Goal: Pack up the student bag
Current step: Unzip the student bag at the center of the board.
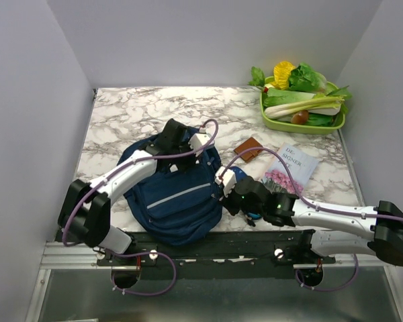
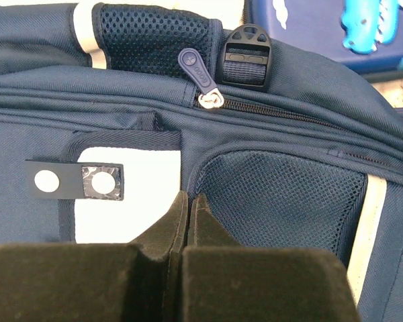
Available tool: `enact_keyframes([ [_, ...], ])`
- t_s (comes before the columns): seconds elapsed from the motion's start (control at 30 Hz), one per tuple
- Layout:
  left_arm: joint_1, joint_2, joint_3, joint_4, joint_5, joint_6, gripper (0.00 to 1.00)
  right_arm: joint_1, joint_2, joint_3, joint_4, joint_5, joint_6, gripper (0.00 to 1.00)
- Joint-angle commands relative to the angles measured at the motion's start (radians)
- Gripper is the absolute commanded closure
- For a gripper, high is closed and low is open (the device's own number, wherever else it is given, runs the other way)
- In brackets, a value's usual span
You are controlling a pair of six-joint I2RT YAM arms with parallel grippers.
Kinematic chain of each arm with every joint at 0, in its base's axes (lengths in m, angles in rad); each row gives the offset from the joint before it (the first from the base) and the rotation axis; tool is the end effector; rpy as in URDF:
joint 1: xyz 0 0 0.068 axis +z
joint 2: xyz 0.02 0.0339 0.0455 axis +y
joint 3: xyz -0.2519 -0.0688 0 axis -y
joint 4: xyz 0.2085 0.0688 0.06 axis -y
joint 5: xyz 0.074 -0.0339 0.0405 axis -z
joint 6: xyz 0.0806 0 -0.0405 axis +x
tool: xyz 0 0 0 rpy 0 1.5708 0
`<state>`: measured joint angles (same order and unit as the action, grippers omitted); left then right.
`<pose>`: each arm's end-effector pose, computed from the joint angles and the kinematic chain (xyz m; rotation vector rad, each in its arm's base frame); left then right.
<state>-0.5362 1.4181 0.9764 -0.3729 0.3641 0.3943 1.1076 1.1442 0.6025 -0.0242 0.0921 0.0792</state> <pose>0.2418 -0.1771 0.2190 1.2168 2.0380 -0.5014 0.1208 0.2253 0.2040 -1.0302 1.9367 0.5900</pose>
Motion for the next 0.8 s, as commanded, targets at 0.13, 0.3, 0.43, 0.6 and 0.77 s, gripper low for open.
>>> enact_keyframes([
  [0.13,0.008,0.255,0.338,-0.176,-0.246,-0.161,1.00,0.112,0.000,0.063,-0.118,0.058,0.080,0.99],
  [0.3,0.004,0.283,0.386,-0.164,-0.246,-0.238,1.00,0.182,0.058,0.134,-0.114,0.109,0.108,0.99],
  [0.43,0.004,0.265,0.384,-0.117,-0.225,-0.276,1.00,0.218,0.143,0.216,-0.108,0.126,0.119,0.99],
  [0.6,0.004,0.252,0.409,-0.077,-0.194,-0.311,1.00,0.274,0.245,0.276,-0.108,0.121,0.133,0.99],
  [0.77,0.002,0.245,0.416,-0.037,-0.177,-0.350,1.00,0.304,0.314,0.313,-0.089,0.120,0.148,0.99],
])
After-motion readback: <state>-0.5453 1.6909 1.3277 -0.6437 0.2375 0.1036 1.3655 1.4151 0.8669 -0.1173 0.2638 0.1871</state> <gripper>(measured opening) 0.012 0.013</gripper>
